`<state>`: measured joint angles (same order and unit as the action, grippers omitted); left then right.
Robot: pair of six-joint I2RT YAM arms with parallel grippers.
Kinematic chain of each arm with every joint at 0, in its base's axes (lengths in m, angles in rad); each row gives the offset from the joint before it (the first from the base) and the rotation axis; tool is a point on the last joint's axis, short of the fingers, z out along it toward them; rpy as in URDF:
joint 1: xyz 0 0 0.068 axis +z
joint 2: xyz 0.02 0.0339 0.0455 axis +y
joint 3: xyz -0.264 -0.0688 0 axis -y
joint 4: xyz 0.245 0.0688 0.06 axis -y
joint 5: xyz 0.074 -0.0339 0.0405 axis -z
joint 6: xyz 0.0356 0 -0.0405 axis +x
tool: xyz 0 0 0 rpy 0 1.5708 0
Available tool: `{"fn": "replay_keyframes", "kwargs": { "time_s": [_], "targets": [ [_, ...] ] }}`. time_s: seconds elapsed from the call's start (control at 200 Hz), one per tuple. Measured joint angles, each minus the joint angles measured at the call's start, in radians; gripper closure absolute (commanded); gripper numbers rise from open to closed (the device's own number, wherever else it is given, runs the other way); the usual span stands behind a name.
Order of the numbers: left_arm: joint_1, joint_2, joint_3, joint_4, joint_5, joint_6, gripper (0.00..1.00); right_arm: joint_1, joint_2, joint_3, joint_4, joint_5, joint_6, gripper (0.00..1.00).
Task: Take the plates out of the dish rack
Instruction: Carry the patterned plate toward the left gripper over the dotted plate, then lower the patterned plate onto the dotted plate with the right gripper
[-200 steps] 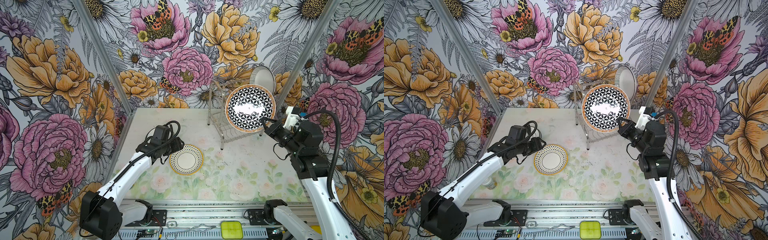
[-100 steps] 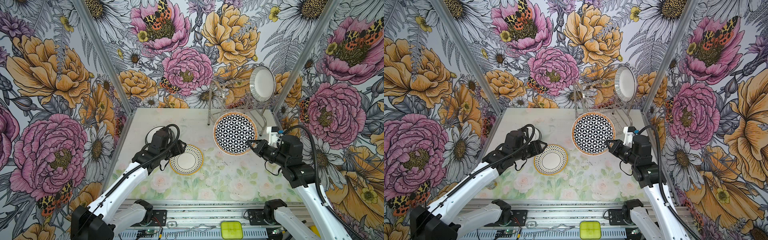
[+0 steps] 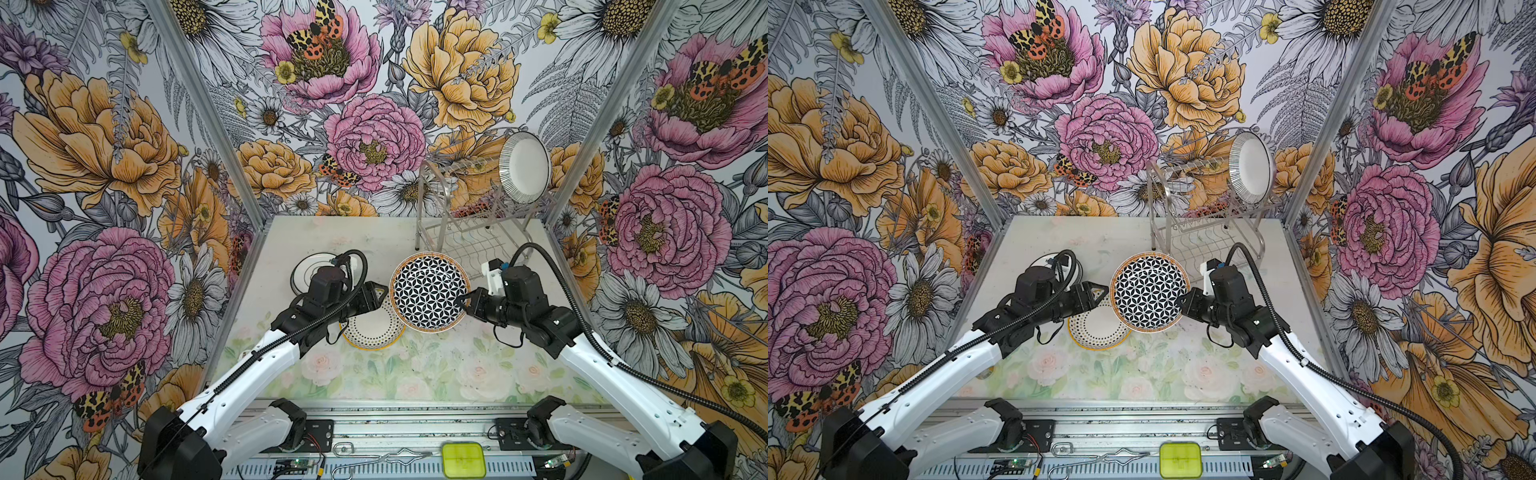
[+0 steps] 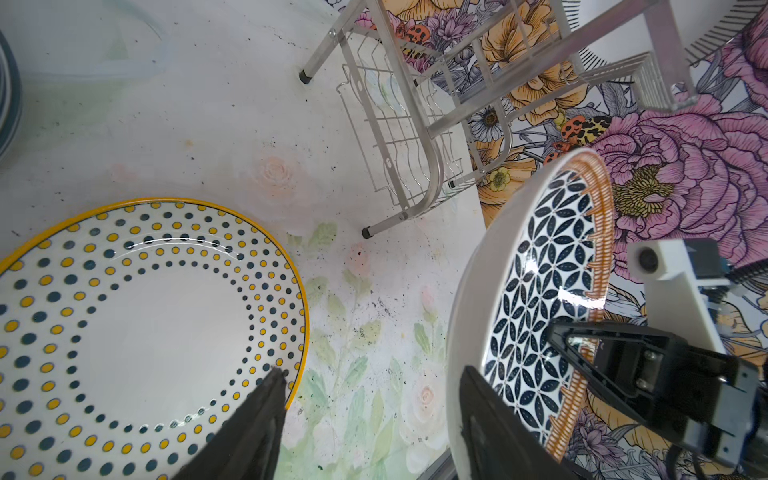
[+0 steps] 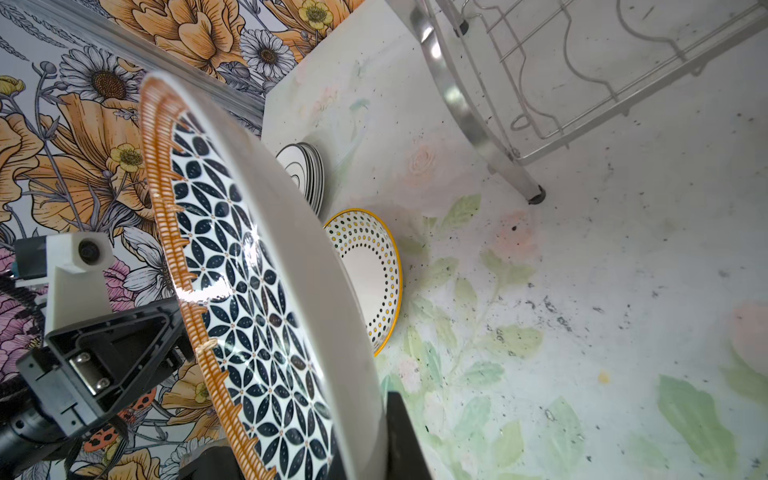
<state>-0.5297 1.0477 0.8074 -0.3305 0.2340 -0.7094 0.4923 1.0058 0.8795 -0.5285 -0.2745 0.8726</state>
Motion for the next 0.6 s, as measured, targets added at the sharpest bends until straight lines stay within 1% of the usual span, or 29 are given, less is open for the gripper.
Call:
{"fn": "replay_keyframes", "kwargs": {
  "time_s": [0.165,0.335,0.46,0.535,0.6],
  "targets": [
    [0.025,-0.046,-0.032,0.023,0.029,-0.003,0.32,0.011,0.060,0.000,0.050,0.020,0.000,1.00],
    [0.034,-0.041,-0.032,0.045,0.054,-0.002,0.32,0.036,0.129,0.000,0.091,0.018,0.003,1.00],
    [0.056,0.001,-0.037,0.064,0.080,-0.003,0.34,0.052,0.163,0.000,0.122,0.008,0.011,1.00],
    [0.076,0.034,-0.053,0.089,0.100,-0.006,0.38,0.056,0.176,0.000,0.146,-0.010,0.024,1.00],
    [0.089,0.064,-0.067,0.100,0.116,-0.014,0.39,0.059,0.188,0.000,0.171,-0.024,0.032,1.00]
  ]
}}
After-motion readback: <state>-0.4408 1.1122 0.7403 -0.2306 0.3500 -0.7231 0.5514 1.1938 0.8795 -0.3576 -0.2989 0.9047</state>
